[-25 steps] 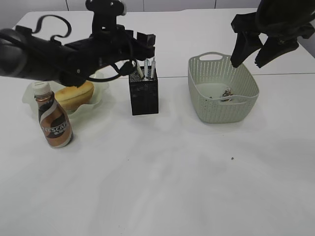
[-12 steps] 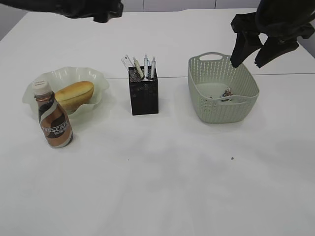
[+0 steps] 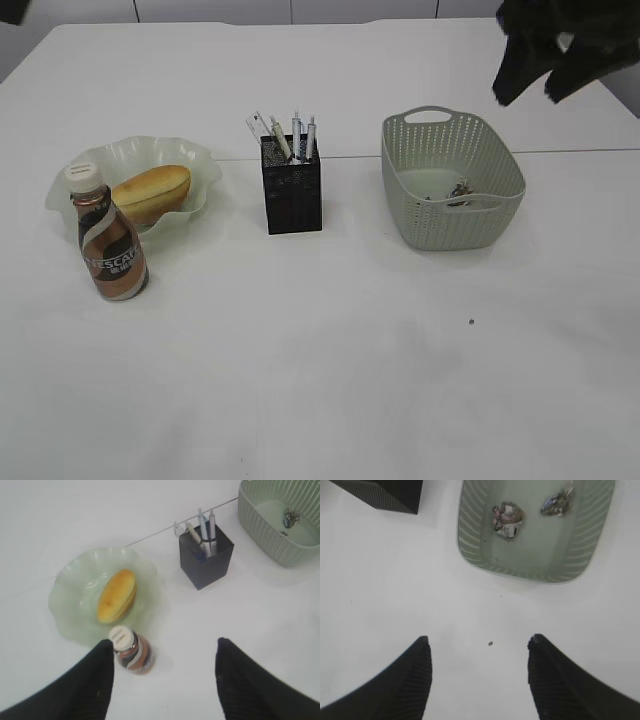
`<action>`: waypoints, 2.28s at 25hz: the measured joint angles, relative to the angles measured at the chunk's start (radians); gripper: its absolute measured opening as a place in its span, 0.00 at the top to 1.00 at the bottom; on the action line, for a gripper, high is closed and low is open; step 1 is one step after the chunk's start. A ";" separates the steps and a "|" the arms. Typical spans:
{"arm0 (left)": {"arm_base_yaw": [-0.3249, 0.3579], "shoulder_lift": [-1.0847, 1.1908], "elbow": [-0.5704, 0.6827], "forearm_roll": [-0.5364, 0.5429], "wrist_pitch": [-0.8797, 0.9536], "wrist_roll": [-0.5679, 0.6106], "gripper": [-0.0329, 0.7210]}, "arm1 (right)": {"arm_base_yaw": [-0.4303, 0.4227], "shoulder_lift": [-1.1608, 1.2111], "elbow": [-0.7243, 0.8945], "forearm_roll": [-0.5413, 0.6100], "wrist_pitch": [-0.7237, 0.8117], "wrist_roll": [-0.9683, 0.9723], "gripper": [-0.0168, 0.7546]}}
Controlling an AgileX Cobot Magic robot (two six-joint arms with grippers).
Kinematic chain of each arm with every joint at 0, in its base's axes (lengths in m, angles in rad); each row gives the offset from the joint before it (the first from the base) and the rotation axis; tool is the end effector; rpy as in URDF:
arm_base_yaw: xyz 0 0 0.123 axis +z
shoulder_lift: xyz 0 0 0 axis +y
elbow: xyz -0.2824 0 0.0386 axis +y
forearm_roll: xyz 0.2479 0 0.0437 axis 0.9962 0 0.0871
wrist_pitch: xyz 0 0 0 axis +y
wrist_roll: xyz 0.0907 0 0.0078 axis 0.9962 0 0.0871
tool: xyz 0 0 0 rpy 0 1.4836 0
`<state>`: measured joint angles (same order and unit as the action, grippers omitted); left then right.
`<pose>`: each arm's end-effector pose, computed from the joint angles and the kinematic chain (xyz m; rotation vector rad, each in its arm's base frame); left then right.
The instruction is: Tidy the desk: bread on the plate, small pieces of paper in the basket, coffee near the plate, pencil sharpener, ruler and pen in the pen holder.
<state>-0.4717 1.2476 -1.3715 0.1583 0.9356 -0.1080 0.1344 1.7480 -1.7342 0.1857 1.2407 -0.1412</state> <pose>0.2328 -0.1058 0.4175 0.4542 2.2390 -0.1079 0.3663 0.0656 0.3522 -0.3417 2.7058 0.2552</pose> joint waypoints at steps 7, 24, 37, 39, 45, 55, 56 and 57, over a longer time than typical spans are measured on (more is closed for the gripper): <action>0.000 -0.202 0.000 0.002 0.188 -0.011 0.40 | 0.000 -0.209 0.011 -0.023 0.002 0.010 0.39; 0.000 -0.955 0.310 -0.259 0.333 0.156 0.42 | 0.000 -1.260 0.604 -0.085 -0.027 0.007 0.39; 0.002 -1.236 0.738 -0.278 0.269 0.313 0.42 | 0.000 -1.772 1.025 -0.107 -0.054 -0.038 0.39; 0.002 -1.236 0.787 -0.277 0.258 0.323 0.42 | 0.000 -1.772 1.076 -0.098 -0.105 -0.044 0.39; 0.002 -1.236 0.837 -0.267 0.192 0.329 0.42 | 0.000 -1.772 1.206 -0.093 -0.169 -0.048 0.39; 0.002 -1.236 0.844 -0.150 0.175 0.144 0.42 | 0.000 -1.772 1.222 -0.064 -0.215 0.006 0.39; 0.002 -1.236 0.844 -0.148 0.175 0.139 0.42 | 0.000 -1.772 1.222 -0.055 -0.215 0.006 0.39; 0.002 -1.236 0.844 -0.148 0.175 0.137 0.42 | 0.000 -1.772 1.222 -0.055 -0.211 0.006 0.39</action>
<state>-0.4695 0.0115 -0.5273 0.0099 1.1107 0.0288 0.1344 -0.0240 -0.5125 0.1309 1.0301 -0.1348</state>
